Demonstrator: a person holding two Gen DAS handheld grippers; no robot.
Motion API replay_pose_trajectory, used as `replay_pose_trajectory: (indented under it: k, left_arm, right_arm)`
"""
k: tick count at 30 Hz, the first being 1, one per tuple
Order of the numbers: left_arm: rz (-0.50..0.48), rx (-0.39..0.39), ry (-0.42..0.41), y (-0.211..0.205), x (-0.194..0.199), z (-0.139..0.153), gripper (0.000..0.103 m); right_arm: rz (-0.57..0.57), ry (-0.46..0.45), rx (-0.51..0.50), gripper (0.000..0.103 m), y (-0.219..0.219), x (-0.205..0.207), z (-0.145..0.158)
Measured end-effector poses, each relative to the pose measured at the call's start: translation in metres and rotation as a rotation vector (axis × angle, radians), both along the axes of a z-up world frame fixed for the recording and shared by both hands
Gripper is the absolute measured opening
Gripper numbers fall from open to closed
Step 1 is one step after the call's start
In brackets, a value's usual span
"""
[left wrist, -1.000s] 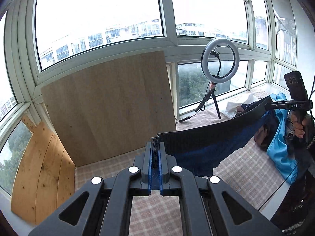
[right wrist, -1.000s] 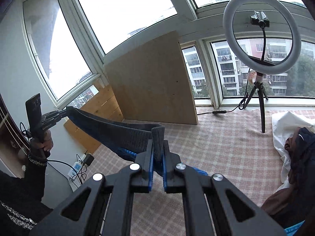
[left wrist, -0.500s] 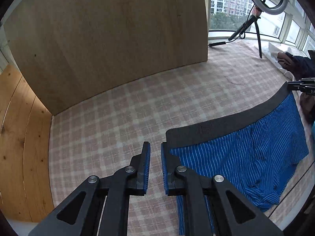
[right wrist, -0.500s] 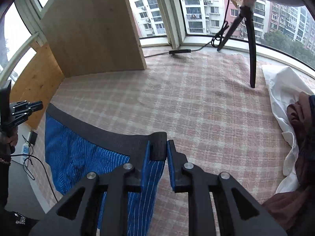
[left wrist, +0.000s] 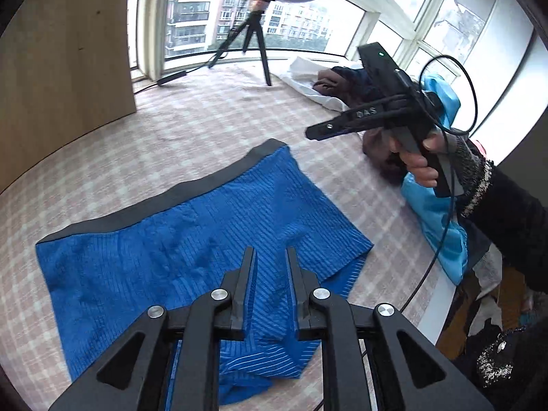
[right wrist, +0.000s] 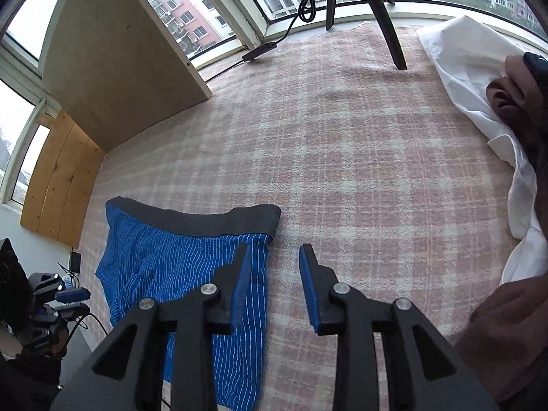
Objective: Fold clothes
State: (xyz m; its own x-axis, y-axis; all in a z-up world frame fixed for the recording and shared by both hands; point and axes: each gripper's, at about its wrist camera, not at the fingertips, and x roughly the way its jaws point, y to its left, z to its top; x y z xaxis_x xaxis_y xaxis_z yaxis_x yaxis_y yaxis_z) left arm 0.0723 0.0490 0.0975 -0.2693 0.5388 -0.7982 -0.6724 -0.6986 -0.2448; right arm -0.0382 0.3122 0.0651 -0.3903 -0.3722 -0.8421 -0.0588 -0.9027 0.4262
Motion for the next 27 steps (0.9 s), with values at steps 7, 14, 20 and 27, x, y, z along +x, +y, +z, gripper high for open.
replay_pose_trajectory:
  k: [7, 14, 20, 27]
  left_arm:
    - [-0.13, -0.094, -0.014, 0.097, 0.034, -0.041, 0.032]
    - [-0.1, -0.173, 0.037, 0.078, 0.041, -0.05, 0.032]
    - [-0.06, -0.14, -0.017, 0.07, 0.032, -0.054, 0.032]
    - [-0.135, -0.138, 0.015, 0.11, 0.034, -0.059, 0.032]
  right_arm:
    - [0.015, -0.016, -0.047, 0.036, -0.004, -0.011, -0.014]
    - [0.061, -0.058, -0.052, 0.036, -0.01, -0.031, -0.023]
    - [0.093, -0.121, -0.01, 0.036, -0.022, -0.051, -0.037]
    - [0.16, -0.143, 0.059, 0.036, -0.037, -0.059, -0.036]
